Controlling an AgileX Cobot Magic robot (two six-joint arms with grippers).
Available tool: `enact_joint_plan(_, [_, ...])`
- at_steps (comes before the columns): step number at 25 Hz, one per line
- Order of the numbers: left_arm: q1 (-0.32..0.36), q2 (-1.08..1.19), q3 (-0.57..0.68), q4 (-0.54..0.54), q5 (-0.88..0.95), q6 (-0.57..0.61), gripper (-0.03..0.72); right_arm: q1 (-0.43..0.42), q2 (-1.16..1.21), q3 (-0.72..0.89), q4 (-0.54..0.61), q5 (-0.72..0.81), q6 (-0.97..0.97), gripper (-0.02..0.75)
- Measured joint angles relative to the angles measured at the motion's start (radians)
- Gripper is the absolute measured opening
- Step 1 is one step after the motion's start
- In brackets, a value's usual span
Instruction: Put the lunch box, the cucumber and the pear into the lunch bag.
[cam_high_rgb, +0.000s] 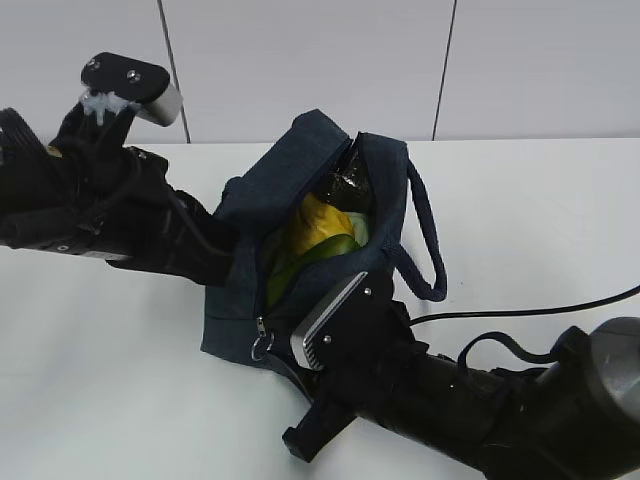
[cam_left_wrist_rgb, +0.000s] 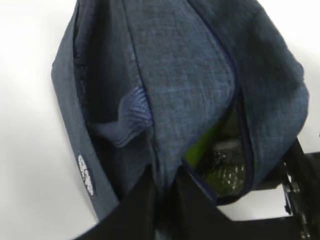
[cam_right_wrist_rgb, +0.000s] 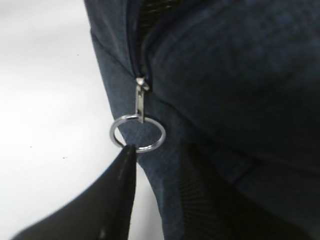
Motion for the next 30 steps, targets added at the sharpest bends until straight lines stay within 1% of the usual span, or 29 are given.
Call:
enact_joint_plan(5, [0.000,0.000,0.000,0.003,-0.055,0.000,0.003,0.000,0.000,0.000,-0.087,-0.013,-0.001,0.246])
enact_joint_plan(9, [0.000,0.000,0.000,-0.005,-0.077,0.000,0.006,0.000,0.000,0.000,-0.092,-0.019,-0.001,0.246])
enact_joint_plan(11, [0.000,0.000,0.000,-0.006,-0.079,0.000,0.022,0.000,0.000,0.000,-0.094,-0.019,-0.001,0.246])
enact_joint_plan(14, [0.000,0.000,0.000,-0.008,-0.087,0.000,0.077,0.000,0.000,0.000,-0.094,-0.020,-0.001,0.246])
enact_joint_plan(17, [0.000,0.000,0.000,-0.009,-0.096,0.000,0.174,0.000,0.000,0.000,-0.094,-0.020,-0.001,0.246])
enact_joint_plan(20, [0.000,-0.001,0.000,-0.009,-0.103,0.000,0.297,0.000,0.000,0.000,-0.094,-0.021,-0.001,0.246])
enact_joint_plan(22, [0.000,-0.002,0.000,-0.006,-0.107,0.000,0.338,0.000,0.000,0.000,-0.094,-0.023,-0.001,0.246])
enact_joint_plan(26, [0.001,-0.008,0.000,0.026,-0.097,0.000,0.361,0.000,0.000,0.000,-0.094,-0.026,-0.001,0.246])
enact_joint_plan(30, [0.005,-0.009,0.000,0.049,-0.067,0.000,0.363,0.000,0.000,0.000,-0.083,-0.026,-0.001,0.246])
